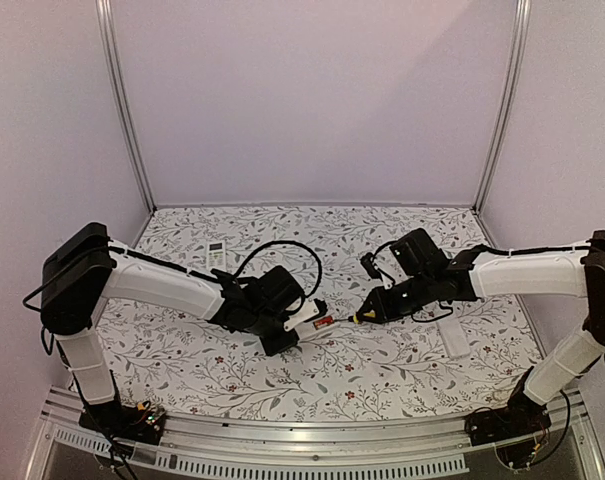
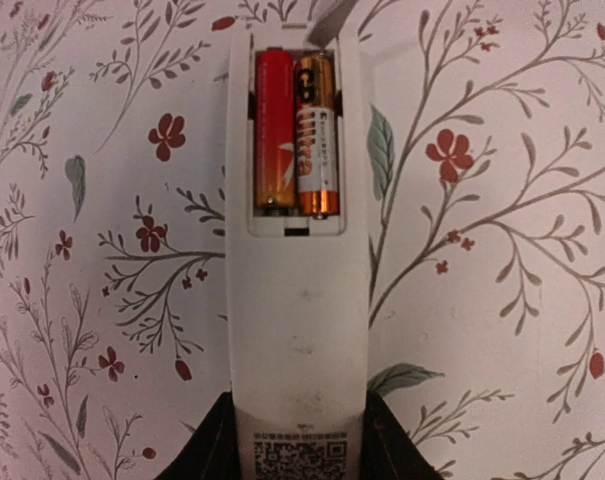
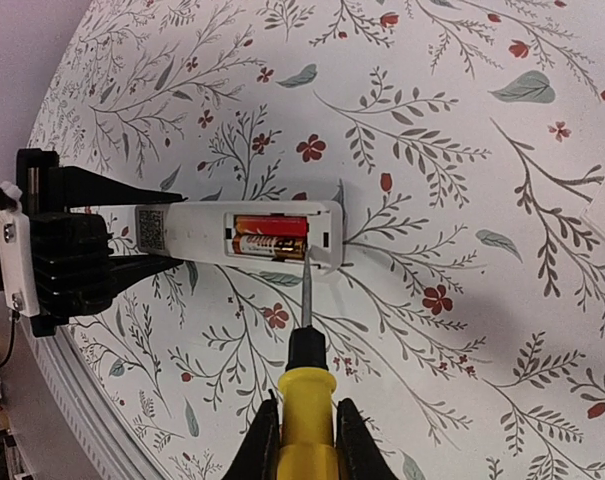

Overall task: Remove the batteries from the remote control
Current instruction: Remove the battery from the remote control without the battery cover.

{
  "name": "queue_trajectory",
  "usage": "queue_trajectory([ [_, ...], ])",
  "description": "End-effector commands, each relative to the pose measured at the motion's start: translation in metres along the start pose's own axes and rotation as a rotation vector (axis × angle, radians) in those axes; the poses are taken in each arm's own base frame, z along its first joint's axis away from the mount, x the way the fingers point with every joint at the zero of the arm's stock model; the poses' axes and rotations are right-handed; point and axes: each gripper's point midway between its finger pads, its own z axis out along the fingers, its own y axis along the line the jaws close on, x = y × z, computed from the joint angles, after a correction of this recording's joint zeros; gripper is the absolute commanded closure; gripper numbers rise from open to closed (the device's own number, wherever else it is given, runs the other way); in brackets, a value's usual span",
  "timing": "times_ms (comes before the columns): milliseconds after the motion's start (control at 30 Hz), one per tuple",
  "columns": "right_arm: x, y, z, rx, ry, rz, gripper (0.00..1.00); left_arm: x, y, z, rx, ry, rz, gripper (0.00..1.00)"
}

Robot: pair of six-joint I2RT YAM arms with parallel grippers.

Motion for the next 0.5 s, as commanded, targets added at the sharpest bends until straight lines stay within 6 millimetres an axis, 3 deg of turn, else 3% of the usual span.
queue_trajectory([
  [0, -0.005, 0.007, 0.002, -0.026, -0.005, -0.020, 1.00, 0.011, -0.019, 0.005, 0.043, 0.036, 0.044, 0.83],
  [467, -0.002, 0.020, 0.004, -0.113, 0.003, -0.007, 1.00, 0.011, -0.016, 0.004, 0.020, 0.039, 0.050, 0.84],
])
